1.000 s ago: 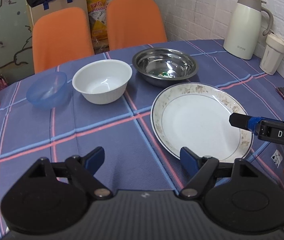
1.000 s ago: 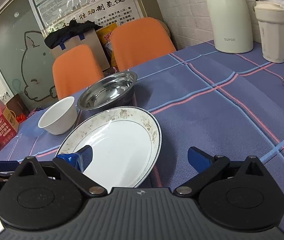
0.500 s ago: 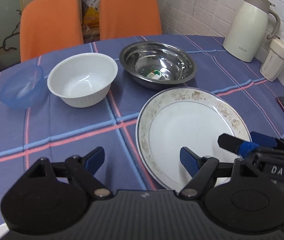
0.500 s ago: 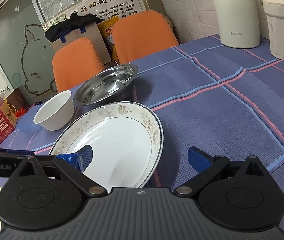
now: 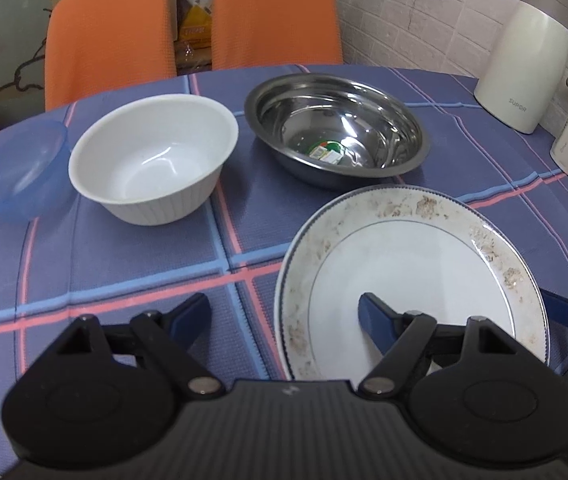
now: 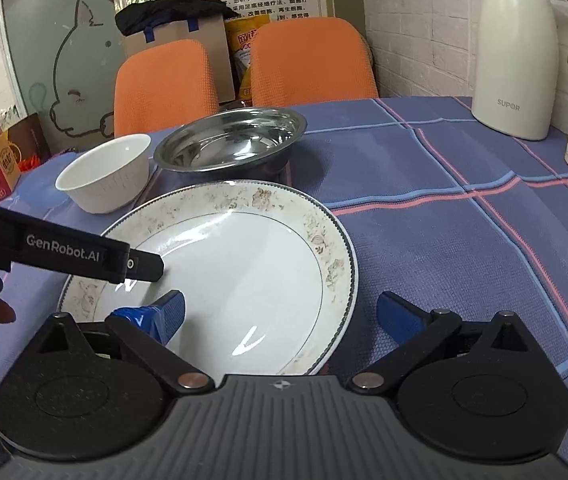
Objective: Organize plates and bowls
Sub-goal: 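Close the left gripper on the deep plate rim, then carry the deep plate onto the plate stack and open the left gripper, then grasp the steel bowl rim with the left gripper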
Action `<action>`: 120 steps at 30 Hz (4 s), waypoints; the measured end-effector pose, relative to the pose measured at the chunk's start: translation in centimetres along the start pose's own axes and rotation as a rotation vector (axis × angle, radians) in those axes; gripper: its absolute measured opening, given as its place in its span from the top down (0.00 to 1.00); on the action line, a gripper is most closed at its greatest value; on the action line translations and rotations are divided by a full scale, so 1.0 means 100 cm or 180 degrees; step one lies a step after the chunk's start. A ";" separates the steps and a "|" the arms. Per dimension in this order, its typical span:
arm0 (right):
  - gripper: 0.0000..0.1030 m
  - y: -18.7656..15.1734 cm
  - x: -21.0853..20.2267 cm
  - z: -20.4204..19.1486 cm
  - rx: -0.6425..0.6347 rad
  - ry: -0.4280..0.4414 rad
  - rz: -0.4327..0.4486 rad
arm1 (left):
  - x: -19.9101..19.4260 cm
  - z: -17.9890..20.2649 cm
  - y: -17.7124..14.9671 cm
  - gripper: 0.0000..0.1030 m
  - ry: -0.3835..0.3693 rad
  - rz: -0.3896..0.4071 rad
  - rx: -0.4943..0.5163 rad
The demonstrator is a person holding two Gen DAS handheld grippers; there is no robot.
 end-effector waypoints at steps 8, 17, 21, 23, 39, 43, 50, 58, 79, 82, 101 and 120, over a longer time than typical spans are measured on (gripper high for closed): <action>0.12 -0.002 0.000 -0.002 -0.0131 -0.0013 0.0046 | 0.001 0.001 0.000 0.25 0.0011 -0.0001 -0.0004; 0.11 -0.003 0.001 -0.025 -0.0169 0.0027 -0.0010 | 0.000 0.032 -0.004 0.33 -0.0226 -0.0064 0.0217; 0.12 0.001 -0.002 -0.022 0.0094 0.0042 -0.0029 | 0.001 0.031 0.001 0.40 -0.0269 -0.0080 0.0136; 0.12 0.003 -0.006 -0.025 0.0101 0.0062 0.0007 | -0.003 0.031 0.003 0.41 -0.0280 -0.0027 0.0167; 0.11 0.011 -0.049 -0.077 -0.0055 0.0166 0.0232 | -0.080 -0.006 -0.011 0.41 -0.0179 0.0247 0.0027; 0.11 0.008 -0.067 -0.114 -0.0144 0.0322 0.0267 | -0.121 -0.036 -0.026 0.41 -0.0043 0.0370 -0.0094; 0.11 -0.016 -0.095 -0.190 -0.0243 0.0696 0.0248 | -0.189 -0.099 -0.071 0.41 0.0306 0.0528 -0.0189; 0.11 -0.055 -0.106 -0.250 -0.0508 0.0943 0.0027 | -0.212 -0.154 -0.128 0.41 0.0459 0.0422 -0.0526; 0.14 -0.058 -0.110 -0.244 -0.0776 0.0939 0.0061 | -0.241 -0.166 -0.105 0.08 0.0490 0.0911 -0.0534; 0.13 -0.050 -0.108 -0.223 -0.0599 0.0899 0.0085 | -0.234 -0.157 -0.099 0.08 0.0395 0.0870 -0.0504; 0.13 0.044 -0.022 -0.015 -0.0166 -0.0011 0.0051 | -0.107 -0.017 0.067 0.03 -0.0572 0.0686 -0.0028; 0.13 0.080 0.104 0.008 0.0170 0.0189 -0.0294 | 0.100 0.015 0.135 0.03 -0.0732 -0.0292 0.0073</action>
Point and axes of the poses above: each gripper's, at about its wrist camera, not at the fingertips, and x roughly the way its jaws point, z to its right, y to its top, the point moved 10 cm from there along x, roughly the way its jaws point, and after that the axes turned 6 degrees about z, right-handed, at the moved point
